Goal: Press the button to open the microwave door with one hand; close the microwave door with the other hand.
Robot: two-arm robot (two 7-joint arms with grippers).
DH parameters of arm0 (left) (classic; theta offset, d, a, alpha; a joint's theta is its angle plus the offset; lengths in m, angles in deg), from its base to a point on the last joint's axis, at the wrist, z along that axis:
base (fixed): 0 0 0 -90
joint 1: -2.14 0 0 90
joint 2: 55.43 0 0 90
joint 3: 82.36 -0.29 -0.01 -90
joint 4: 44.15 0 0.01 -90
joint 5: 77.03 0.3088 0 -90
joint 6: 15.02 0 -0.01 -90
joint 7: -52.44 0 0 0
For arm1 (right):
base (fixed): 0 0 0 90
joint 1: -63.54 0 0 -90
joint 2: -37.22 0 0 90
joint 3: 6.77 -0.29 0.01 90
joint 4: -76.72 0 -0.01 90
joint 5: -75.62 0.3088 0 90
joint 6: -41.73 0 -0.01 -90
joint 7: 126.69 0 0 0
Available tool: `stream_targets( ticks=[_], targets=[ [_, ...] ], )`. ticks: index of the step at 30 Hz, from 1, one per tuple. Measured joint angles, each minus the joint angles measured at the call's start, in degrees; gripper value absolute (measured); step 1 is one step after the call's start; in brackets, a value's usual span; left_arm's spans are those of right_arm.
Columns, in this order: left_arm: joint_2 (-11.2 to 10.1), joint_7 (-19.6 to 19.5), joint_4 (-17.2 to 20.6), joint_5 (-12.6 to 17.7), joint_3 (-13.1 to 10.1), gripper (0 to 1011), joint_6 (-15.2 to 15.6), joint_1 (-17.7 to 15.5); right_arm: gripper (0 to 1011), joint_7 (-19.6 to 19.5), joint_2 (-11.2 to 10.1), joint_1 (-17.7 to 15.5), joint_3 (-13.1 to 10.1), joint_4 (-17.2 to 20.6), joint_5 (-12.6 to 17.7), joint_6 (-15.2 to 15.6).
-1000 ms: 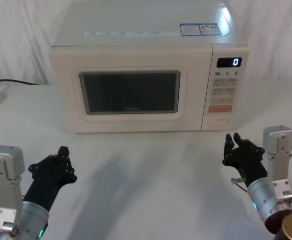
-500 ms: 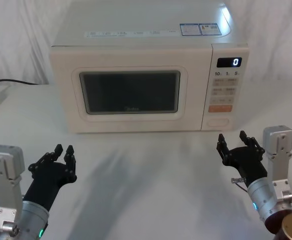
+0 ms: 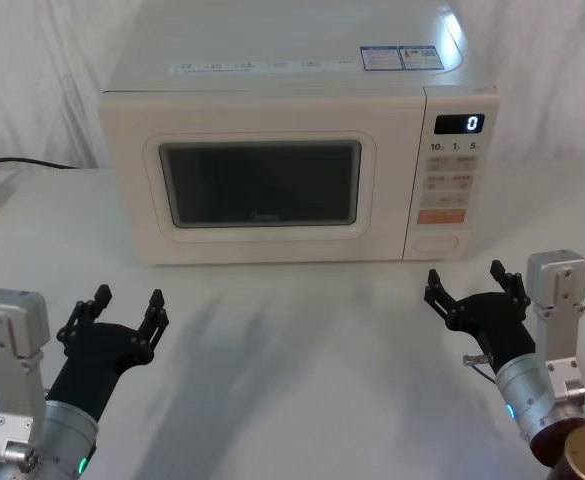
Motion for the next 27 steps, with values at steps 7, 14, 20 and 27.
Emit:
stream_targets(
  ticks=[7, 14, 20, 27],
  targets=[
    [0.0, 0.0, 0.0, 0.0, 0.0, 916, 0.0, 0.0, 1002, 0.0, 0.0, 0.0, 0.0, 0.0, 0.0, 0.0],
    [0.0, 0.0, 0.0, 0.0, 0.0, 1001, 0.0, 0.0, 1002, 0.0, 0.0, 0.0, 0.0, 0.0, 0.0, 0.0],
    [0.0, 0.0, 0.0, 0.0, 0.0, 1001, 0.0, 0.0, 1002, 0.0, 0.0, 0.0, 0.0, 0.0, 0.0, 0.0],
    [0.0, 0.0, 0.0, 0.0, 0.0, 1001, 0.0, 0.0, 1002, 0.0, 0.0, 0.0, 0.0, 0.0, 0.0, 0.0]
  ],
)
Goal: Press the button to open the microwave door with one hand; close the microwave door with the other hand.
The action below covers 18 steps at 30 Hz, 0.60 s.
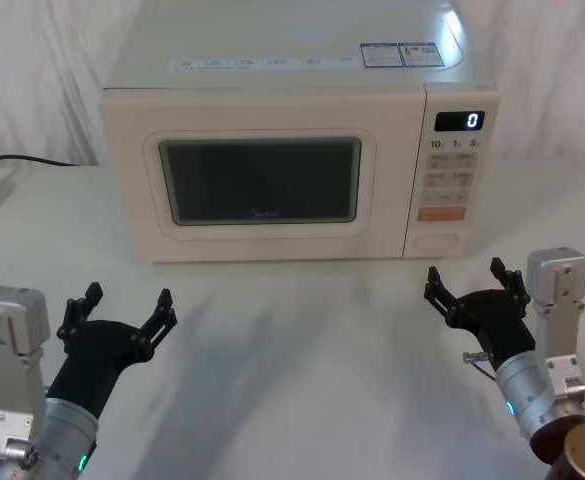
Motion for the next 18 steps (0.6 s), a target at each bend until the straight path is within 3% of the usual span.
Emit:
stream_targets(
  ticks=[18],
  targets=[
    [0.0, 0.0, 0.0, 0.0, 0.0, 1001, 0.0, 0.0, 1002, 0.0, 0.0, 0.0, 0.0, 0.0, 0.0, 0.0]
  ],
)
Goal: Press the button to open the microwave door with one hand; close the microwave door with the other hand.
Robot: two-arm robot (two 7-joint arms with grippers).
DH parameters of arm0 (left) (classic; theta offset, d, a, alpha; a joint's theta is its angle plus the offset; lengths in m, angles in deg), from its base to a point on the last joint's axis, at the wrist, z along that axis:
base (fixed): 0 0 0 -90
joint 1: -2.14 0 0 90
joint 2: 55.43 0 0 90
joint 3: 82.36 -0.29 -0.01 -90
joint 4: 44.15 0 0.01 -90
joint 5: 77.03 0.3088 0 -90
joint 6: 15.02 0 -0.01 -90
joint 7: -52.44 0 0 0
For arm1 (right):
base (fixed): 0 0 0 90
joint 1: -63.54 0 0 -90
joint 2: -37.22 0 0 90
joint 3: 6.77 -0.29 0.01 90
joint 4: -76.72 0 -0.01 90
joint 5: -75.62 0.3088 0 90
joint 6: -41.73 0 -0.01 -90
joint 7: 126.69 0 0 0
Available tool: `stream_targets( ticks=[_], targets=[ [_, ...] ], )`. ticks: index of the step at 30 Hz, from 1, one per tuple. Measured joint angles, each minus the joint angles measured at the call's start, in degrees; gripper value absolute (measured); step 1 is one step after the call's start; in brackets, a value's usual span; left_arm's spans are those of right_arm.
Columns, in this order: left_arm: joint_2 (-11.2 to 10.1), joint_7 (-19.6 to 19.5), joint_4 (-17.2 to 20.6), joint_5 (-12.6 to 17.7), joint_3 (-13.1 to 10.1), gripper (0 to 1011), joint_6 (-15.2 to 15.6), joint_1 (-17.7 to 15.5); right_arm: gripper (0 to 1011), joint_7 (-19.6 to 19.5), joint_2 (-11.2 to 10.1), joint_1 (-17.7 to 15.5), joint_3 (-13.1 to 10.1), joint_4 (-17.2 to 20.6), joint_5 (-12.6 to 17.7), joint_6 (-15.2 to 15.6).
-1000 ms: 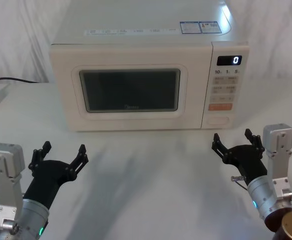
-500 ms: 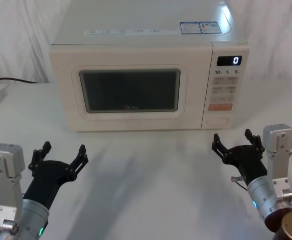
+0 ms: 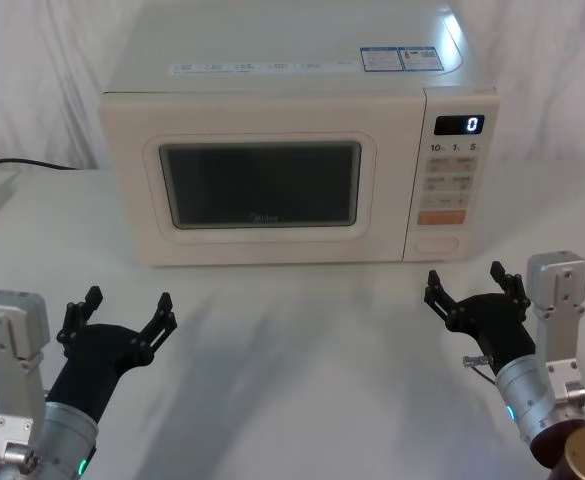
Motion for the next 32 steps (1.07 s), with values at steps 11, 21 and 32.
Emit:
stream_targets(
  ticks=[11, 21, 32],
  targets=[
    [0.0, 0.0, 0.0, 0.0, 0.0, 1001, 0.0, 0.0, 1002, 0.0, 0.0, 0.0, 0.0, 0.0, 0.0, 0.0],
    [0.0, 0.0, 0.0, 0.0, 0.0, 1001, 0.0, 0.0, 1002, 0.0, 0.0, 0.0, 0.0, 0.0, 0.0, 0.0],
    [0.0, 0.0, 0.0, 0.0, 0.0, 1001, 0.0, 0.0, 1002, 0.0, 0.0, 0.0, 0.0, 0.0, 0.0, 0.0]
  ],
)
